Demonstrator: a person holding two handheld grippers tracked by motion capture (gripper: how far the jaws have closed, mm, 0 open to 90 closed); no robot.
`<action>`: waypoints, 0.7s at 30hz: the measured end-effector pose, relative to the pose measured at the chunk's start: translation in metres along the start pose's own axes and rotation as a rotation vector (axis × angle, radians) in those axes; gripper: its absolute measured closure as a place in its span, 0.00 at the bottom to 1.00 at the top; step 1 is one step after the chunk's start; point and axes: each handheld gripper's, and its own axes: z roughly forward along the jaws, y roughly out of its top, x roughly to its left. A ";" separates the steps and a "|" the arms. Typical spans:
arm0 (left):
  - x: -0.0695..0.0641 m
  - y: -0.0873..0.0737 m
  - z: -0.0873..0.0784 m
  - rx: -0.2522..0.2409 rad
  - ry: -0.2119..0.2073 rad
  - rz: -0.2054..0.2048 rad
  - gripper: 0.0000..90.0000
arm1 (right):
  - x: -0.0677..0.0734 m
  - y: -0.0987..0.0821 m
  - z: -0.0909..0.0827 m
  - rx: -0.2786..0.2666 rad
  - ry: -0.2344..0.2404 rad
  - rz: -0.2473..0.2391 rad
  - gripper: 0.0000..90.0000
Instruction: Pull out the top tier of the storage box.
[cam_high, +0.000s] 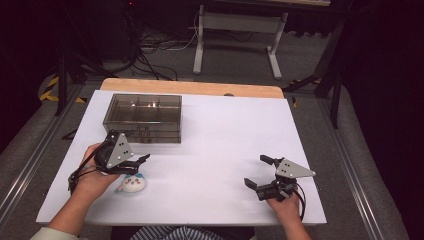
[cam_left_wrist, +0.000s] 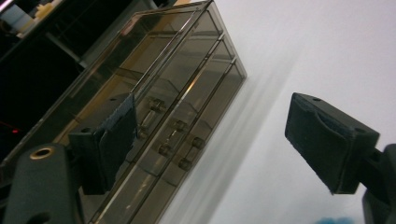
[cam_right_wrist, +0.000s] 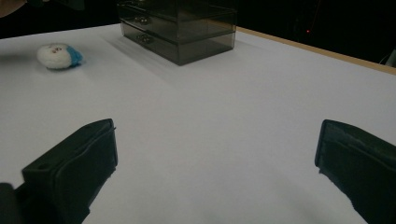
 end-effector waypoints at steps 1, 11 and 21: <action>-0.001 0.000 0.000 0.013 0.011 0.010 0.22 | 0.000 0.000 0.000 0.000 0.001 -0.002 0.00; -0.011 0.001 0.002 0.067 0.123 0.130 0.26 | 0.000 0.000 0.000 -0.003 0.006 0.002 0.00; -0.021 0.004 0.008 0.119 0.236 0.269 0.30 | -0.001 0.000 -0.001 -0.008 0.014 0.007 0.00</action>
